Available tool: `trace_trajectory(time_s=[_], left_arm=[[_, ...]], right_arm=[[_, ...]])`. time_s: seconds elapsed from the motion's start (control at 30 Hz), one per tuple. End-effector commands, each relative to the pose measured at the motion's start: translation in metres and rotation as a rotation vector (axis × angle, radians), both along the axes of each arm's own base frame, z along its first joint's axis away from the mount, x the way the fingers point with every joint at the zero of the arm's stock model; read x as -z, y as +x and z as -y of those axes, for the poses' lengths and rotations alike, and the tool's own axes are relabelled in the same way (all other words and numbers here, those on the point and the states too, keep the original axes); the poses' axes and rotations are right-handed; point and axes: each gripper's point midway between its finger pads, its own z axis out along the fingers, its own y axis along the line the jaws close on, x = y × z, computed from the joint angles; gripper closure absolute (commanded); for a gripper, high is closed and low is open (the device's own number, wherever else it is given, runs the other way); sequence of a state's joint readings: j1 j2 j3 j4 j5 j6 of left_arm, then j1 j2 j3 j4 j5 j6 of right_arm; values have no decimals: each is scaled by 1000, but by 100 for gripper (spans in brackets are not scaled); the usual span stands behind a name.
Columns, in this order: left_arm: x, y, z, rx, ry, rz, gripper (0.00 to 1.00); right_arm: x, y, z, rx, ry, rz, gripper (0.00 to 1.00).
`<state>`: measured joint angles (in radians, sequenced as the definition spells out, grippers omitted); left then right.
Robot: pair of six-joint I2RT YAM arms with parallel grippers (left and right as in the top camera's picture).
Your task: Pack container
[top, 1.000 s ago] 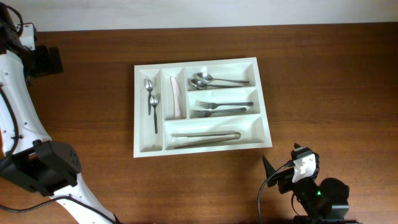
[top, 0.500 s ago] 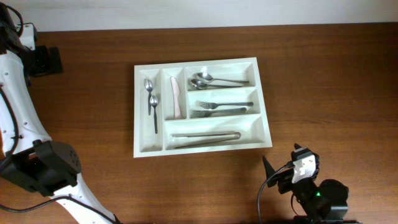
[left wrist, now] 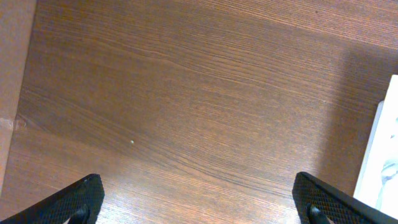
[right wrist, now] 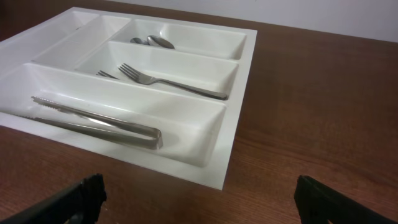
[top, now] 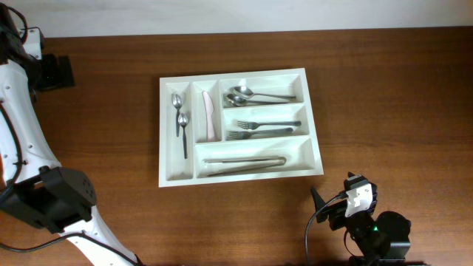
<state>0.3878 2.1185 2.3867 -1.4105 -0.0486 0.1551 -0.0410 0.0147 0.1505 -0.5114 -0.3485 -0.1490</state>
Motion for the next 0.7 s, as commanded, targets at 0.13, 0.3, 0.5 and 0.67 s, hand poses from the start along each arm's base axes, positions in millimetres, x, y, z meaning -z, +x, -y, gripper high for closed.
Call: trace_trajectory(time_s=[0.13,0.3,0.5,0.67], left_arm=[[-13,-2,4,-4,0,31,1],[-86,-16,48,77,54,186,1],[-171,-54,120,220,97,395,1],[-203,-99,132,264,191,477,1]], right_arm=[[1,0,0,7,2,4,1],[1,0,0,6,2,4,1],[1,0,0,7,2,4,1],[1,0,0,7,2,4,1]])
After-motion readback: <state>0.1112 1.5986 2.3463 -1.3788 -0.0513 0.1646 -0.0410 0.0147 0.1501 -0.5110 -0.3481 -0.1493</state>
